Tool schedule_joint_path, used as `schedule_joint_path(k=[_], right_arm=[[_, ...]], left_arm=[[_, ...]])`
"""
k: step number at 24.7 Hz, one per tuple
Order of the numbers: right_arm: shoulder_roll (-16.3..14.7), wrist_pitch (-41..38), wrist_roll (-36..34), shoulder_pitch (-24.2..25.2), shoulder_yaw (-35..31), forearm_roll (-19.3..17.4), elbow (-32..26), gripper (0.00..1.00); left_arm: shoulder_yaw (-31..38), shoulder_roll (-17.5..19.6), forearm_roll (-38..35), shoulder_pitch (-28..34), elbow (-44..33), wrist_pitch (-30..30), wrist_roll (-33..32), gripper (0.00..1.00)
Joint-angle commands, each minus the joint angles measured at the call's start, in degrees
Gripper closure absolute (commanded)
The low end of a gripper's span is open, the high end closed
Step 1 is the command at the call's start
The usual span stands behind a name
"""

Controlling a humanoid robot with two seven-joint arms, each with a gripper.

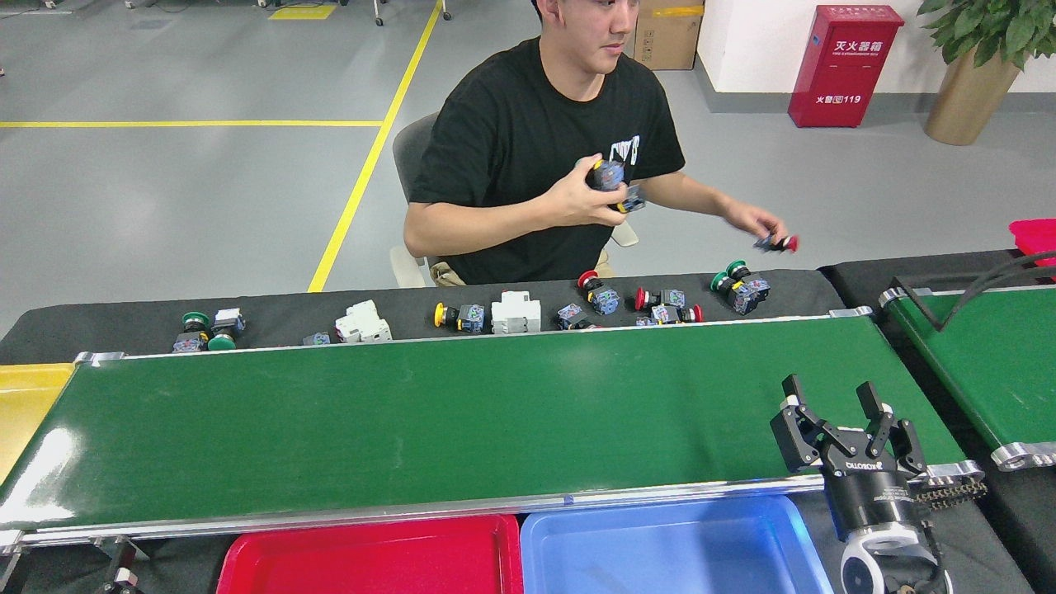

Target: Pick switch part from conveyor to tray

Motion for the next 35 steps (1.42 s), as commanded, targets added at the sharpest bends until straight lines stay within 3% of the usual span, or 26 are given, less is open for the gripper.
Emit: schedule_joint_path(k=[1, 6, 9, 16, 35], right_arm=[[-2.33, -2.42, -2.23, -0.26, -0.11, 0.02, -0.76, 0.02], [-3.39, -6.11, -1.09, 0.26, -0.11, -0.42, 0.20, 0.02], [-3.39, -6.64, 2.87, 4.83, -0.11, -0.60, -0.15, 0.02], [-3.13, -8.14, 2.78, 12.83, -0.64, -0.60, -4.10, 0.02], [-1.54, -10.33, -0.47, 12.66, -0.55, -0.60, -6.12, 0.01]], left_arm=[[0.03, 0.39, 0.21, 0.02, -0.51, -0.18, 0.44, 0.00], [-0.32, 0.13, 0.03, 1.25, 0.90, -0.18, 0.88, 0.00], [-1.12, 0.22, 0.21, 1.78, 0.46, -0.18, 0.88, 0.00], [-0.68, 0.39, 0.38, 1.25, 0.19, -0.18, 0.96, 0.00], [-0.41, 0.48, 0.38, 1.25, -0.77, -0.09, 0.88, 0.00]])
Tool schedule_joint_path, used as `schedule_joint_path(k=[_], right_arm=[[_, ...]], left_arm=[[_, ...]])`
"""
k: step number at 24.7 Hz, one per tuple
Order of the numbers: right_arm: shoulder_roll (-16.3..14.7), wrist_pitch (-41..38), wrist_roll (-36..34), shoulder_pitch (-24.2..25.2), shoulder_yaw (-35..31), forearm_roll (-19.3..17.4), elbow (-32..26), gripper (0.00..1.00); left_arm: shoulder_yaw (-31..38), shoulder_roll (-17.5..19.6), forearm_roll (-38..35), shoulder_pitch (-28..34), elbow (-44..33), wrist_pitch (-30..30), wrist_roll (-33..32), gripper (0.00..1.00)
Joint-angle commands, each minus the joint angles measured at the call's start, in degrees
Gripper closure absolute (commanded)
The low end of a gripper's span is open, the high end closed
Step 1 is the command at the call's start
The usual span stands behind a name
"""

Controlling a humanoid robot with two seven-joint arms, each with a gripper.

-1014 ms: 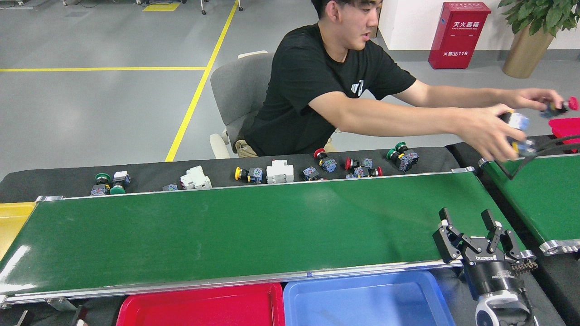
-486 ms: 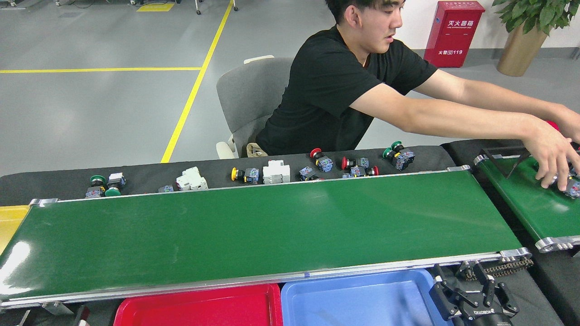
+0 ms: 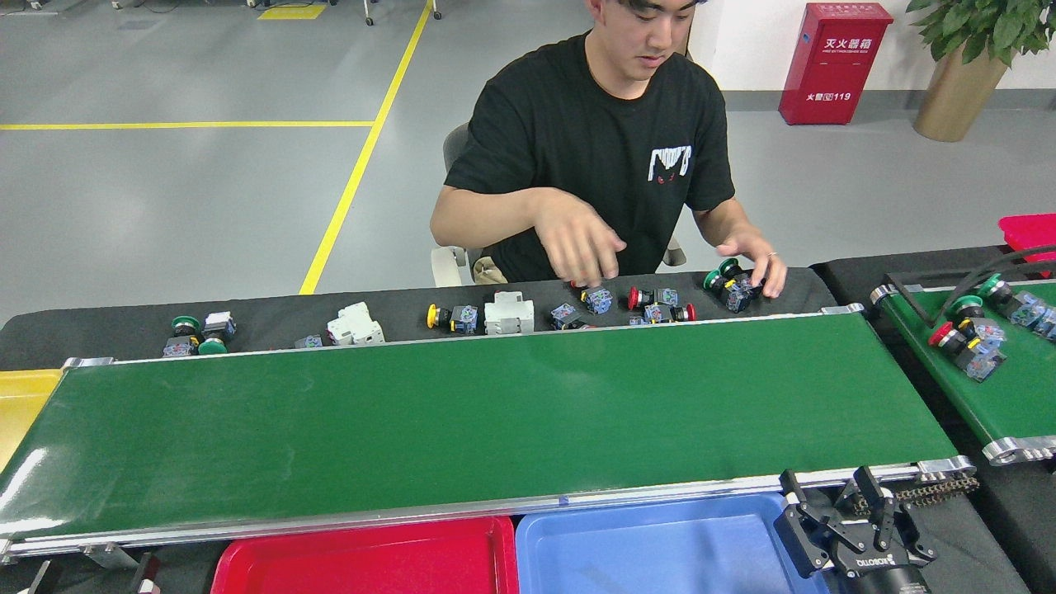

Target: Pick switch part from conveyor to tray

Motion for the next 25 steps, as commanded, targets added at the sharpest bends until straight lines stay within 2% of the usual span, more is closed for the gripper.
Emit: schedule_joint_path(k=[1, 25], right_arm=[[0.02, -0.24, -0.50, -0.51, -0.30, -0.19, -0.73, 0.01], [0.11, 2.83, 0.20, -2.88, -0.48, -0.28, 1.20, 0.01]], left_arm=[[0.19, 0.35, 0.24, -0.24, -0.85, 0.16, 0.40, 0.00], [0.37, 0.88, 0.24, -0.42, -1.03, 0.16, 0.40, 0.00]])
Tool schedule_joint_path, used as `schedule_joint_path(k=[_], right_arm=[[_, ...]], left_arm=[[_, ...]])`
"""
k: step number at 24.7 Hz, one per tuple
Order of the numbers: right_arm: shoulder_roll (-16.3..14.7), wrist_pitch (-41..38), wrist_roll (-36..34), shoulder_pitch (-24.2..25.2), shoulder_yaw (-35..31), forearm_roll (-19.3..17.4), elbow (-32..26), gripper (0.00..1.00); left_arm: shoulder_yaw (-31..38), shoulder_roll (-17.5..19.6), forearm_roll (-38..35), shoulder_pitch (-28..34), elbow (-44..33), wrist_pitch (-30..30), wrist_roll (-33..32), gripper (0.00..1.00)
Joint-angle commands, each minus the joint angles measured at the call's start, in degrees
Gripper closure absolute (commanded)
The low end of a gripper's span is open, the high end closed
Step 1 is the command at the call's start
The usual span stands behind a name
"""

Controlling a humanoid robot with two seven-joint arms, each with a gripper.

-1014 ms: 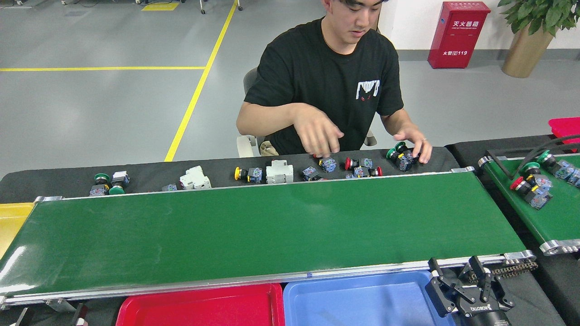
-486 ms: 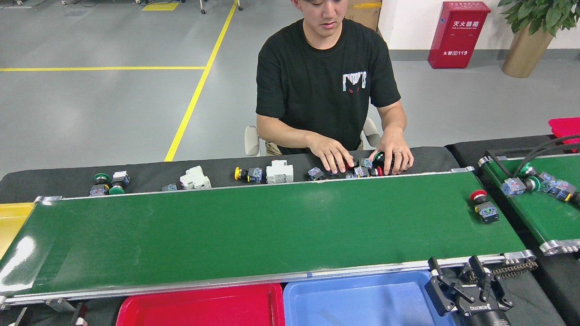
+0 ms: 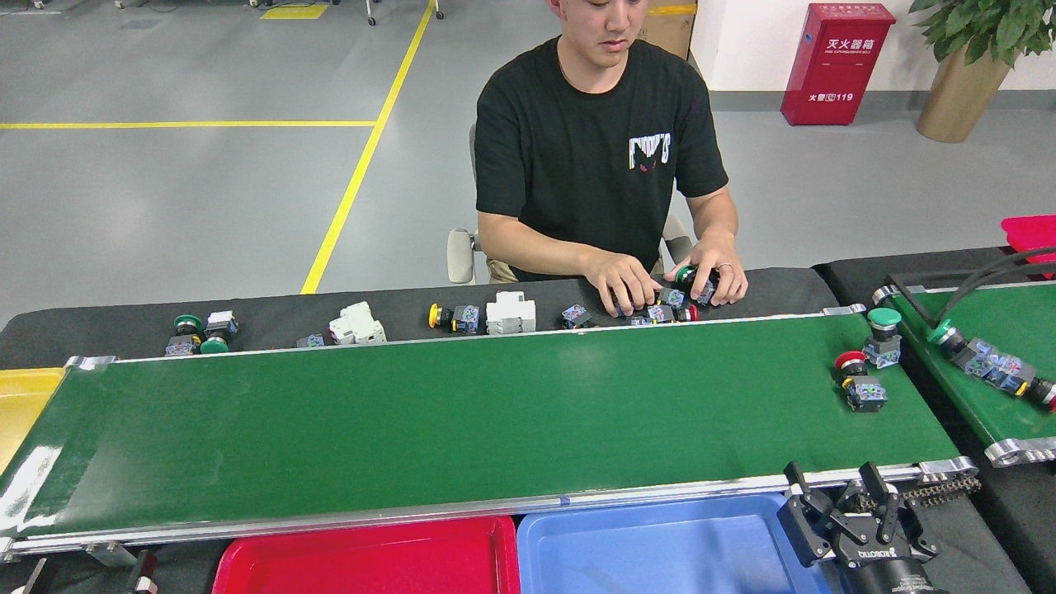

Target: Pick switch part from conveyor to tray

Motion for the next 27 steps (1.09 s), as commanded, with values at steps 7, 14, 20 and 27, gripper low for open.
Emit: schedule_joint_path(k=[7, 14, 20, 27], right_arm=[[-0.40, 8.87, 9.22, -8.78, -0.28, -0.10, 3.91, 0.01], [-1.89, 14.58, 10.97, -16.25, 1.74, 1.48, 12.26, 0.02], [-2.33, 18.36, 12.29, -20.47, 6.67, 1.92, 16.66, 0.03], [-1.45, 20.91, 13.61, -27.67, 12.82, 1.57, 24.92, 0.21]], left_arm=[[0.27, 0.74, 0.24, -0.27, -0.83, -0.13, 0.38, 0.00], [-0.17, 0.66, 0.24, -0.80, -0.83, -0.13, 0.38, 0.00], [-0.44, 0.74, 0.15, -1.33, -0.74, -0.13, 0.38, 0.00], [-0.44, 0.74, 0.06, -1.42, -0.74, -0.13, 0.38, 0.00]])
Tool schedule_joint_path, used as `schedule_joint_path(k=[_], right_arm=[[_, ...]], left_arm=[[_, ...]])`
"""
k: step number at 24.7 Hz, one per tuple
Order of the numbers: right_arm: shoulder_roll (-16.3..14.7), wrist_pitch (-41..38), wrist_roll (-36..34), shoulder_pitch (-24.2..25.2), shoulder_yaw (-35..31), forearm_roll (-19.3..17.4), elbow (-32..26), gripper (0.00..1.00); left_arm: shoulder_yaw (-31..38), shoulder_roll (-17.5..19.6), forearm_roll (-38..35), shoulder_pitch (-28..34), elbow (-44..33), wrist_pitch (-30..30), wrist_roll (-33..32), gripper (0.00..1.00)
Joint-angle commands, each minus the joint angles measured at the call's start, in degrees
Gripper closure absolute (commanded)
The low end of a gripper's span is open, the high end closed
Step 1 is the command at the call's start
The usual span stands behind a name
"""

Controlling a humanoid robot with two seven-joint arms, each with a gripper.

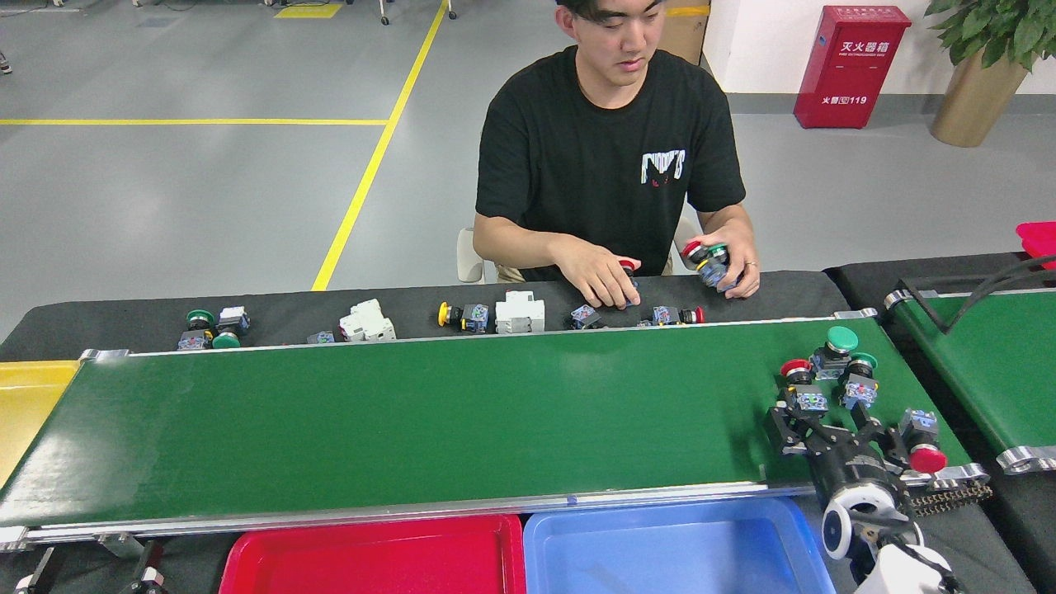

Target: Pick switch part from conveyor to tray

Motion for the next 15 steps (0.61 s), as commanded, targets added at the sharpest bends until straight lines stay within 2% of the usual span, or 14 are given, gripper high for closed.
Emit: schedule_joint_path(k=[1, 5, 7, 10, 15], right_arm=[[0.05, 0.29, 0.36, -1.75, 1.38, -0.09, 1.00, 0.35], [0.22, 0.12, 0.45, -1.92, 2.17, -0.44, 1.09, 0.82], [0.40, -0.15, 0.36, -1.92, 2.17, -0.52, 0.21, 0.91], [1.10, -4.28, 0.36, -1.05, 2.70, -0.70, -3.22, 0.98], [2.33, -13.15, 0.27, 4.32, 8.24, -0.61, -12.36, 0.98]], left_arm=[[0.11, 0.74, 0.06, -0.39, -0.72, -0.10, 0.38, 0.00], [0.02, 0.74, -0.02, -0.48, -0.72, -0.10, 0.38, 0.00], [0.11, 0.74, -0.02, -0.48, -0.63, -0.10, 0.38, 0.00], [0.19, 0.83, -0.02, -0.39, -0.72, -0.10, 0.38, 0.00], [0.90, 0.83, -0.02, 0.31, -0.72, -0.10, 0.38, 0.00]])
